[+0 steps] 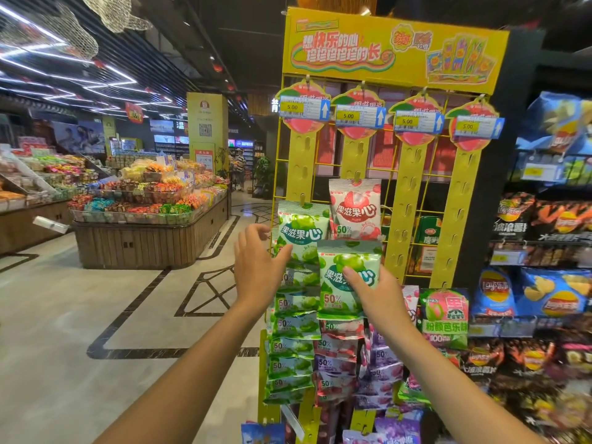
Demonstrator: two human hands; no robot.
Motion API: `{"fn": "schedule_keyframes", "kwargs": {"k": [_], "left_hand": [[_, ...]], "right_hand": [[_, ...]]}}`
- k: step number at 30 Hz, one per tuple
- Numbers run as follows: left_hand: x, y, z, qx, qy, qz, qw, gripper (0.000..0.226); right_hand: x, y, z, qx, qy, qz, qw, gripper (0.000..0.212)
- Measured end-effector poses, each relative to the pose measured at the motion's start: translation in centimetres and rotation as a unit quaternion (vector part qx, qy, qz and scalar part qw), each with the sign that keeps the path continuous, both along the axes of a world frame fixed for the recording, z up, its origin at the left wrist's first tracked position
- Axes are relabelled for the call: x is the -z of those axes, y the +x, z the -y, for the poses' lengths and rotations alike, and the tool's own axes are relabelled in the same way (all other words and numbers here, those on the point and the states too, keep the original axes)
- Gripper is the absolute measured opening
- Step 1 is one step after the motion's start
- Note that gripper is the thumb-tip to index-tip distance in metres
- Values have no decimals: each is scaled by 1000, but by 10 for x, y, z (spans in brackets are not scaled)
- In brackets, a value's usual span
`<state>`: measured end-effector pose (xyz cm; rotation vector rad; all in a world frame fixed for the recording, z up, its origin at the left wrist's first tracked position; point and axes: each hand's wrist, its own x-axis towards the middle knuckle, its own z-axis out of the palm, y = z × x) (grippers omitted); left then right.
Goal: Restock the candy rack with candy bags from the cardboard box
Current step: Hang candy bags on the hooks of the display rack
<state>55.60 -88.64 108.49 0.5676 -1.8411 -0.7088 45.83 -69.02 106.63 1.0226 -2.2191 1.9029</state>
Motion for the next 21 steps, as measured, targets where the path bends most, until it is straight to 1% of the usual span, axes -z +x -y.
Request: {"fn": "schedule_keyframes", "kwargs": {"k": [1, 2, 3, 4, 5, 7, 8, 9, 11, 13, 14, 15, 17, 19, 21], "left_hand": [[2, 6, -5, -4, -26, -27, 999, 35], [4, 10, -9, 27, -24, -42, 998, 25], [6, 12, -14, 88, 1, -39, 995, 15], [8, 13, -17, 153, 32, -12, 988, 9], [10, 14, -20, 208, 54, 23, 976, 10], [11, 14, -25, 282, 87, 73, 953, 18], [9, 14, -27, 307, 103, 75, 943, 20], [6, 15, -28, 326, 117, 66, 936, 19], [-5, 15, -25, 334, 144, 36, 931, 19], [-16, 13, -18, 316, 168, 12, 934, 34], [-22, 13, -15, 309, 182, 0, 933, 39], [-28, 12, -13, 309, 199, -14, 930, 37], [-40, 12, -6, 311, 223, -41, 923, 23], [-52, 11, 0, 306, 222, -58, 924, 17], [-61, 9, 5, 297, 211, -62, 929, 14]], "right_hand": [[-1, -2, 1, -2, -4, 2, 1000, 36], [-4, -2, 2, -7, -6, 1, 1000, 36], [-9, -1, 4, -9, -7, -5, 1000, 32], [-13, -3, 7, -8, -7, -13, 1000, 27], [-20, -2, 10, -9, -14, -19, 1000, 24], [-35, 0, 15, -11, -28, -22, 999, 21], [-43, 0, 19, -17, -29, -25, 999, 16], [-52, 3, 23, -22, -32, -26, 999, 17], [-65, 0, 34, -32, -45, -36, 998, 21], [-78, 1, 44, -39, -56, -45, 997, 51], [-83, 1, 48, -51, -68, -41, 996, 58], [-87, 1, 51, -67, -87, -30, 994, 58], [-93, 1, 55, -80, -115, -24, 990, 53], [-96, 2, 56, -63, -116, -50, 990, 53], [-94, 1, 58, -52, -96, -87, 990, 51]]}}
